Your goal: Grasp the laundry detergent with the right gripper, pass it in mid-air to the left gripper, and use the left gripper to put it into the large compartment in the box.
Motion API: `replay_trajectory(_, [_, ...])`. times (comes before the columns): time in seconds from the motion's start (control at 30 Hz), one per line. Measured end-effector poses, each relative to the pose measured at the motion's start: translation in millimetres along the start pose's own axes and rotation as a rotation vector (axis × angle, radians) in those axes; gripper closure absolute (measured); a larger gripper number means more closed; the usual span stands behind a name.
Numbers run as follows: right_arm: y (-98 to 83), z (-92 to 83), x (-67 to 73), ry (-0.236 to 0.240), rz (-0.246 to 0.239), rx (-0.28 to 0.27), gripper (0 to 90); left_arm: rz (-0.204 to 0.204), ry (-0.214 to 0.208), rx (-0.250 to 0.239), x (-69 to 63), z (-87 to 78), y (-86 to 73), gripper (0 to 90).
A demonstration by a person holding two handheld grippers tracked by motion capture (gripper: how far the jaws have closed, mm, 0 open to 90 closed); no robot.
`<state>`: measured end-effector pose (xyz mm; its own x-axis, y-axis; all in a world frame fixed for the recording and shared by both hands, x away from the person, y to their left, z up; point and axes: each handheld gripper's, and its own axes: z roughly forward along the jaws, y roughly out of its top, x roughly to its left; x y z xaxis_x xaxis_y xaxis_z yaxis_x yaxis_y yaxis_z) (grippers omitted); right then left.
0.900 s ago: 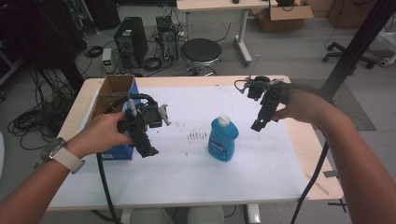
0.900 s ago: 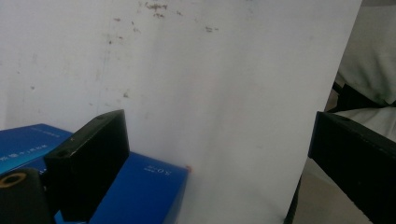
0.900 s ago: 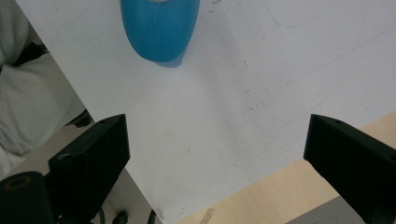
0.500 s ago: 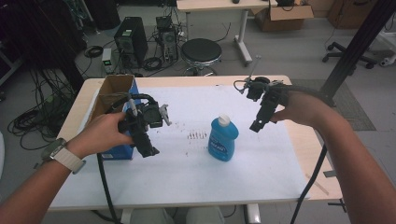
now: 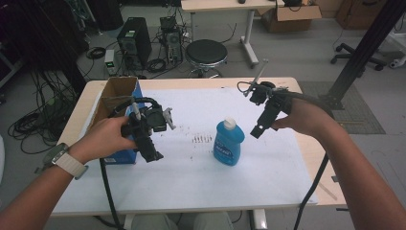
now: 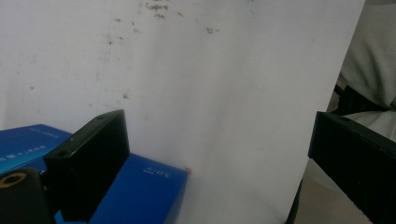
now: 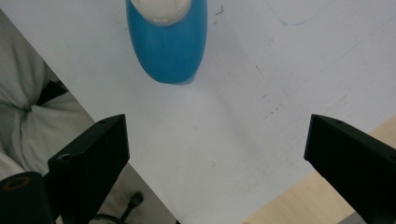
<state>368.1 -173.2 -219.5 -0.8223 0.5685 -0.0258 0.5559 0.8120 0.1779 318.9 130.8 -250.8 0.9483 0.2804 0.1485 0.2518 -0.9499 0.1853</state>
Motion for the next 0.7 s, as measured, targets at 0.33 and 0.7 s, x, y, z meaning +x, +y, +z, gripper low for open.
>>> replay_trajectory(0.33, [3.1, 5.2, 8.7, 0.014, 0.065, -0.011, 6.2, -0.002, 0.002, 0.006, -0.2, 0.5, -0.2, 5.9])
replay_trajectory(0.7, [2.8, 8.2, 11.6, 0.018, 0.126, -0.034, 6.2, -0.006, 0.005, 0.004, 0.1, 0.3, -1.7, 5.9])
